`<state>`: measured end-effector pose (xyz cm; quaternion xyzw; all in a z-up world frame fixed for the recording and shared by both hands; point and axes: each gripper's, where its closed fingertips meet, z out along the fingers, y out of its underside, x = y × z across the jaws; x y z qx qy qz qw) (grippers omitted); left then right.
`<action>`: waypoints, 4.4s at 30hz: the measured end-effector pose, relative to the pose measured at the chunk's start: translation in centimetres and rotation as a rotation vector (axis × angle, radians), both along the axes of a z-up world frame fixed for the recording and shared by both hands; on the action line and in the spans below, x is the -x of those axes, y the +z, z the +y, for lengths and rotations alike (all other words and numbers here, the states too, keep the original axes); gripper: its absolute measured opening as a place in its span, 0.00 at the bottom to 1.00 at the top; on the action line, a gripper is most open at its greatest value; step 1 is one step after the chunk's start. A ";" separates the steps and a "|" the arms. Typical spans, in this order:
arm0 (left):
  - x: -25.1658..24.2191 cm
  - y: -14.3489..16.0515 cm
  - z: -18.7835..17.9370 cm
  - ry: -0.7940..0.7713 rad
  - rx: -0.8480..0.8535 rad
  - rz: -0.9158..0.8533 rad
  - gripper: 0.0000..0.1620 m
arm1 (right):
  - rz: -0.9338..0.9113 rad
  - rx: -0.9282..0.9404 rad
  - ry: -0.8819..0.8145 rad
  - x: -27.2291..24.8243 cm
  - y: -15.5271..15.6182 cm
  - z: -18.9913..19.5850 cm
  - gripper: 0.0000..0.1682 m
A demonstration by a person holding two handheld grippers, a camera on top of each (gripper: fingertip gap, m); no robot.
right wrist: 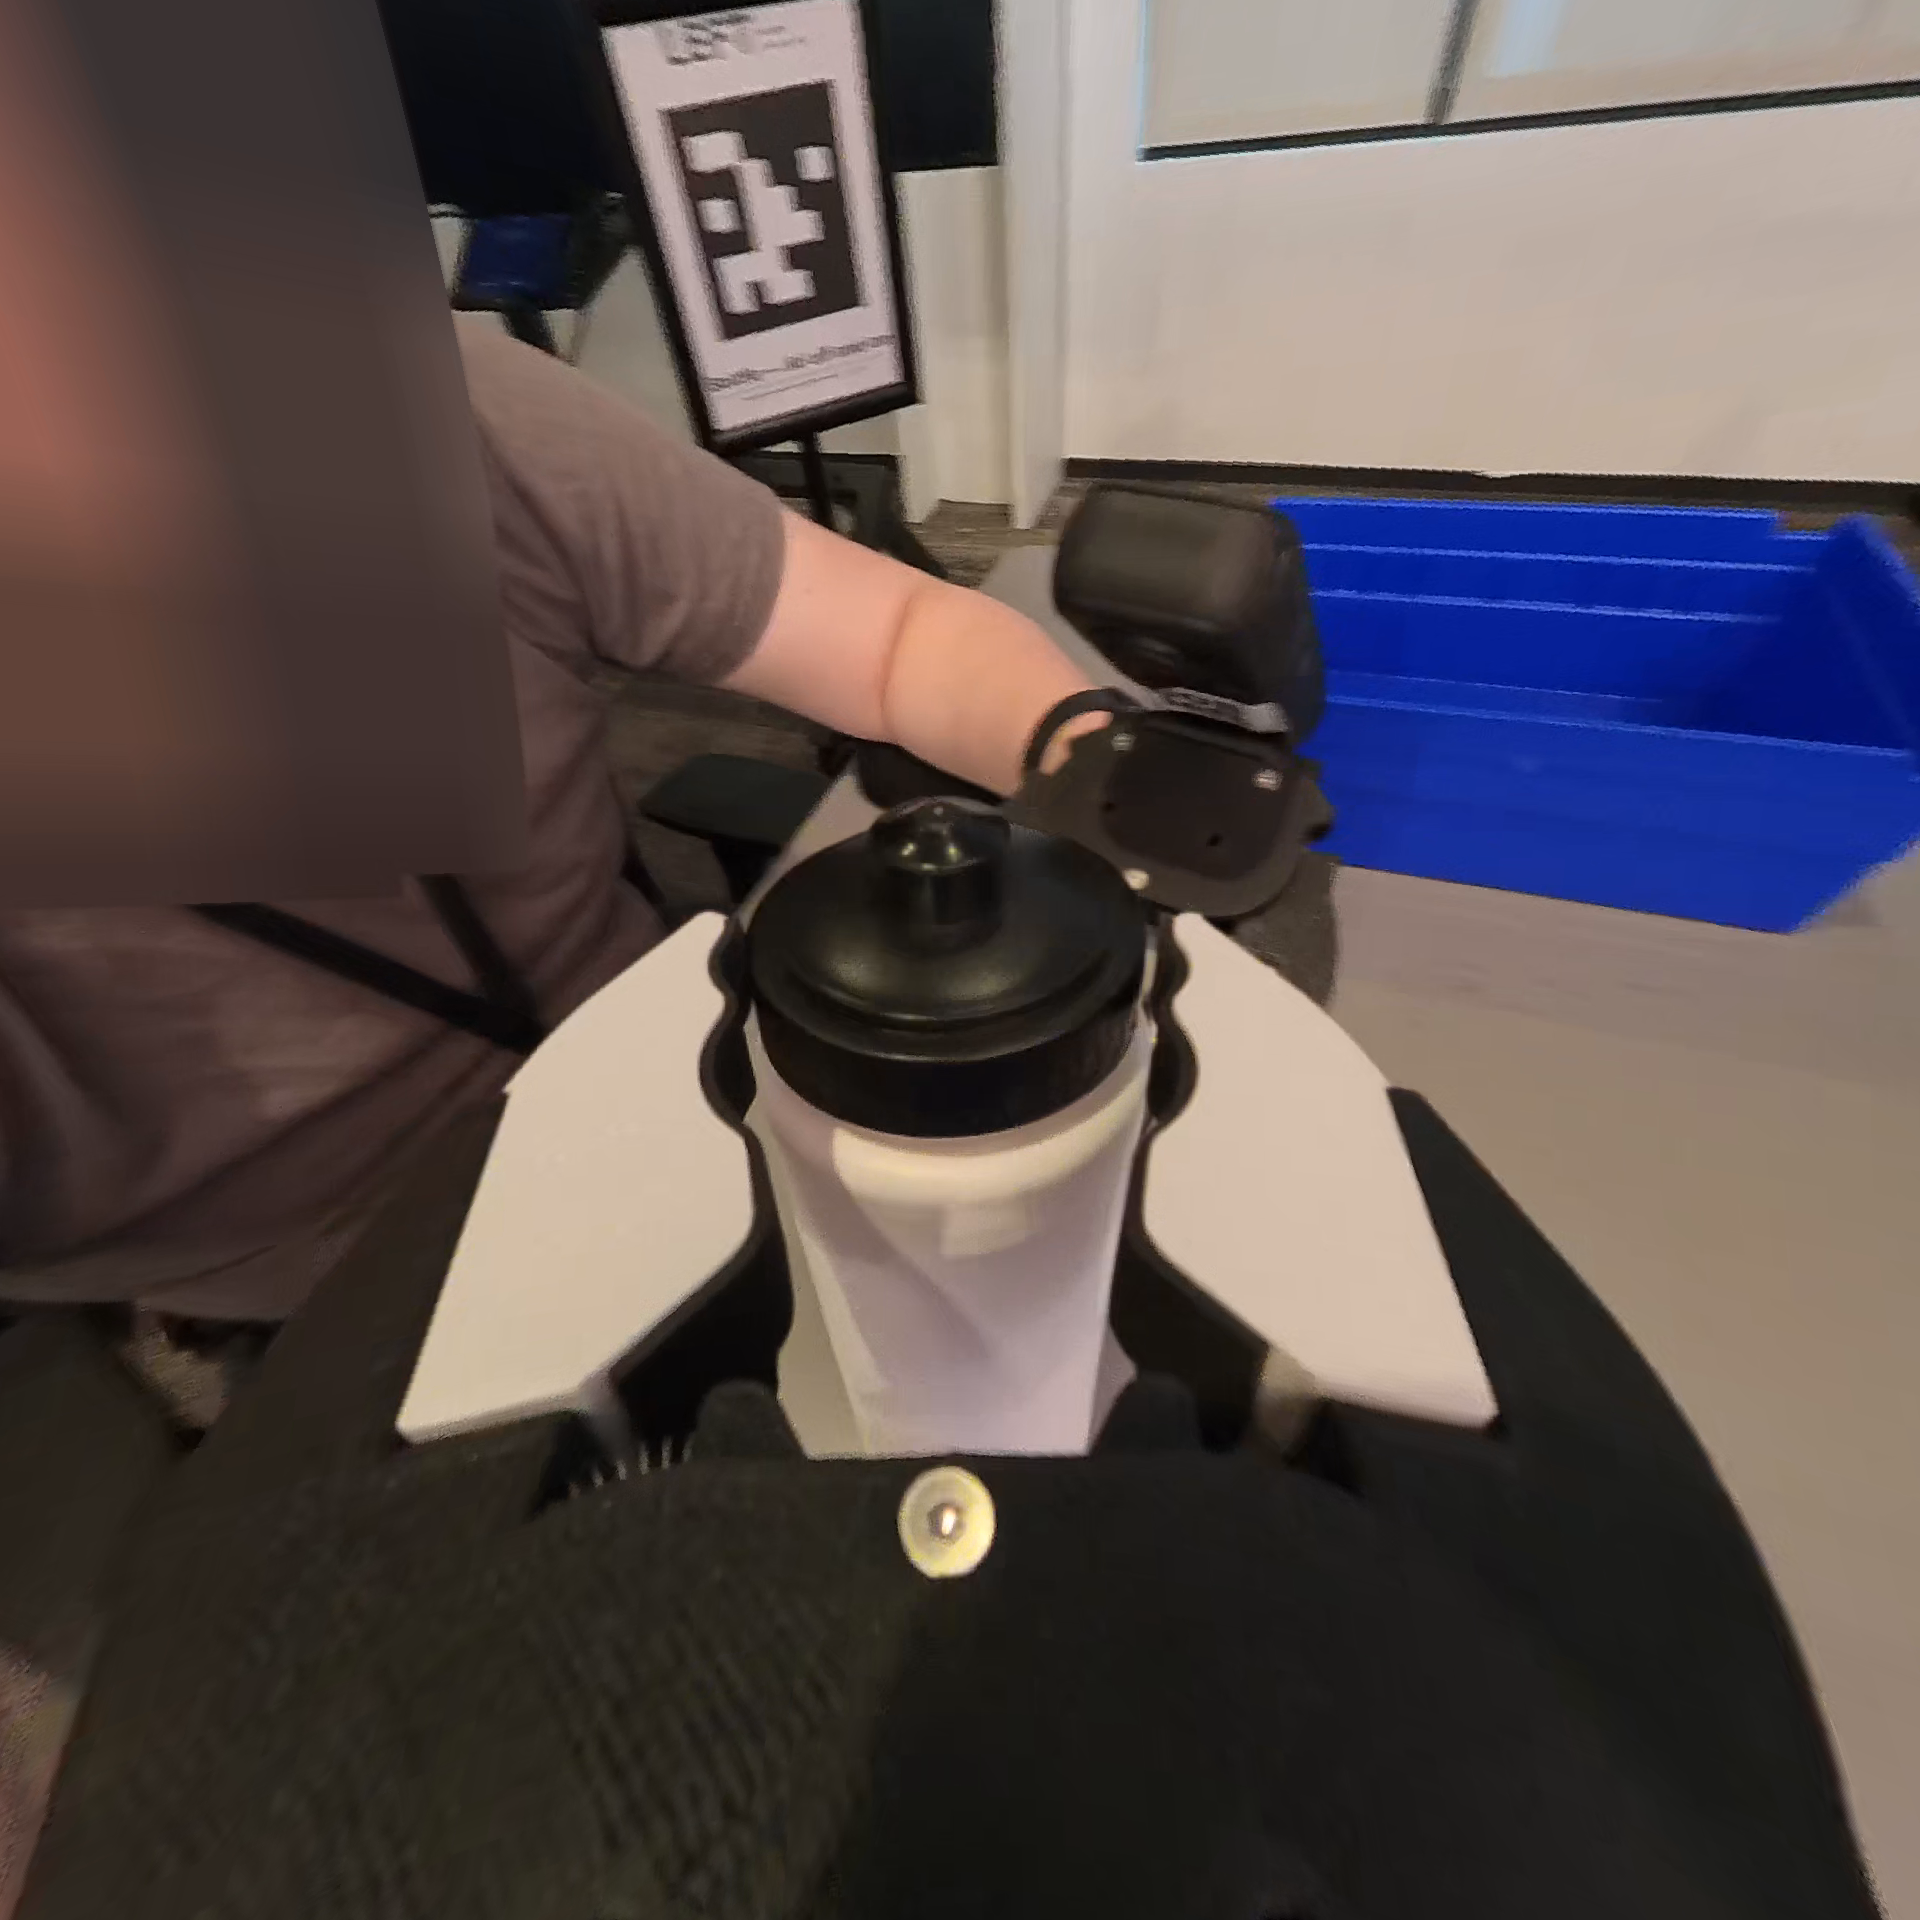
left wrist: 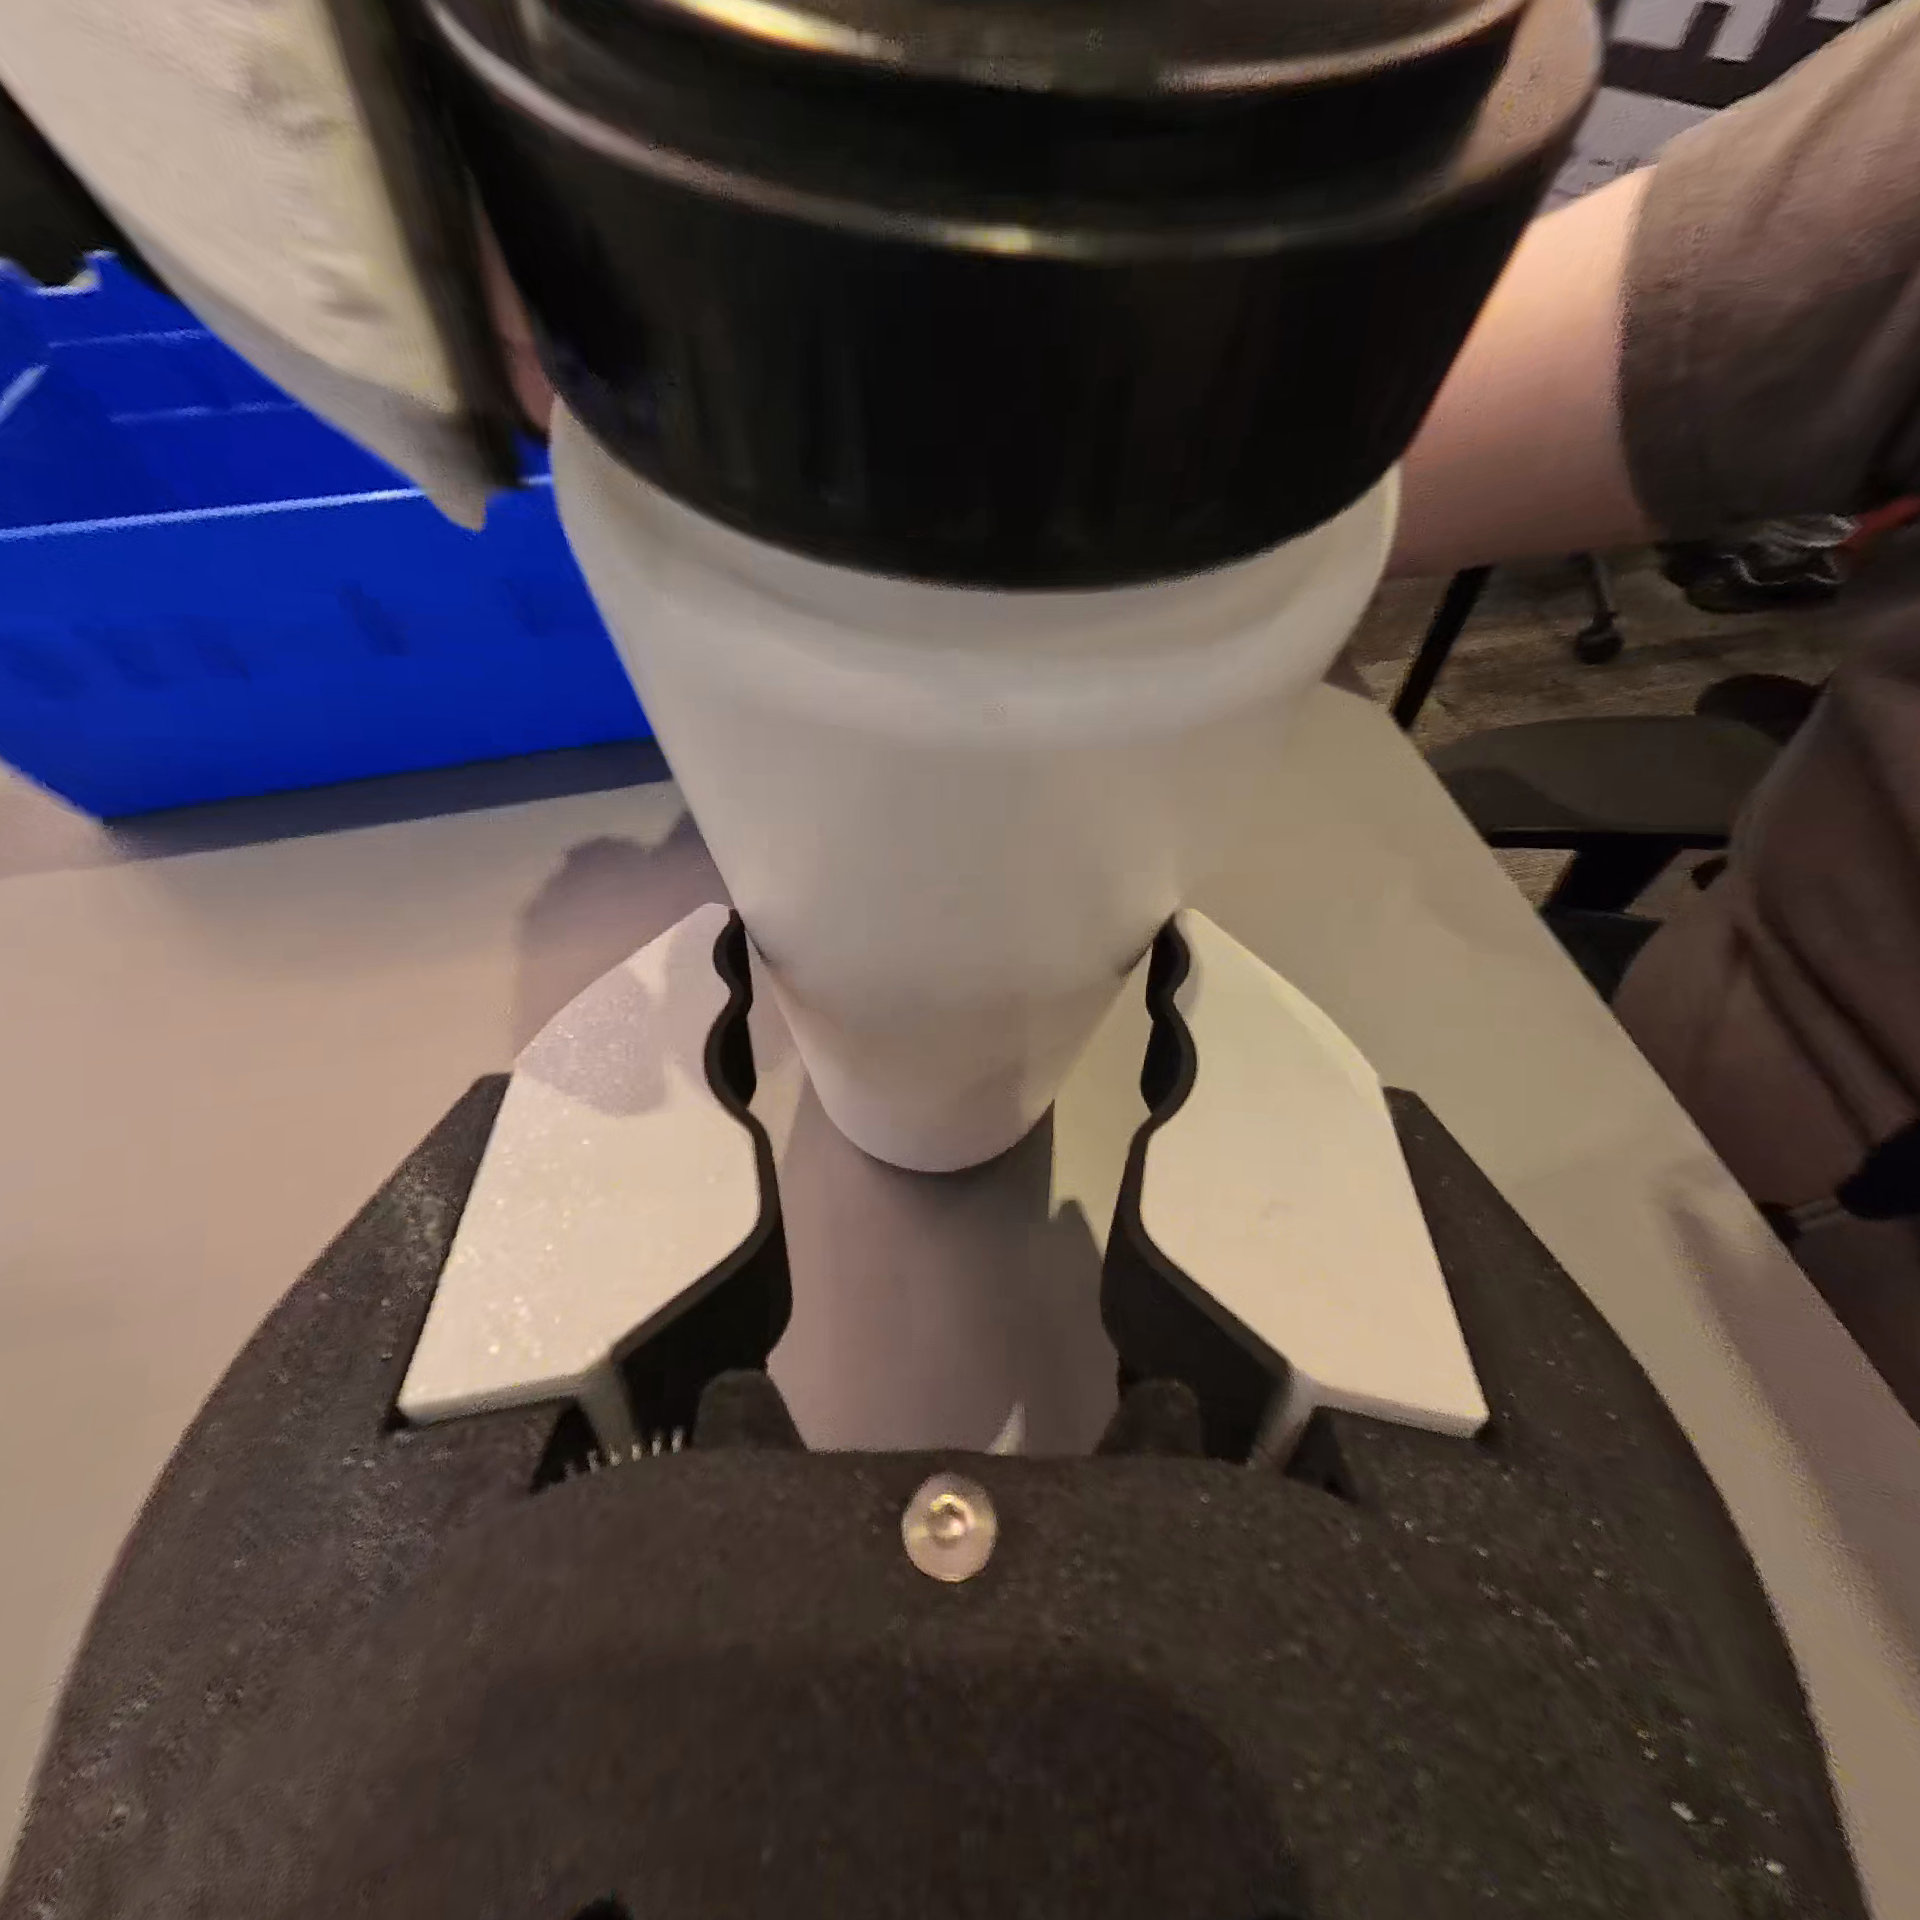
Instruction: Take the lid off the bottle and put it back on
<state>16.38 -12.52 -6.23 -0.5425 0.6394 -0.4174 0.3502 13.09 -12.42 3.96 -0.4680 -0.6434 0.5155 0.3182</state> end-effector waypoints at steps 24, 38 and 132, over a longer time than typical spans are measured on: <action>2.1 0.0 7.9 0.424 -0.021 -0.008 0.45 | -0.031 -0.169 -0.522 1.6 -0.1 7.4 0.45; -0.1 -0.1 -0.8 -0.046 0.007 0.013 0.45 | 0.124 0.085 0.154 -0.7 0.6 -1.2 0.43; 3.6 -0.4 8.5 0.553 -0.018 0.171 0.44 | 0.096 0.020 -0.542 2.2 0.0 8.5 0.46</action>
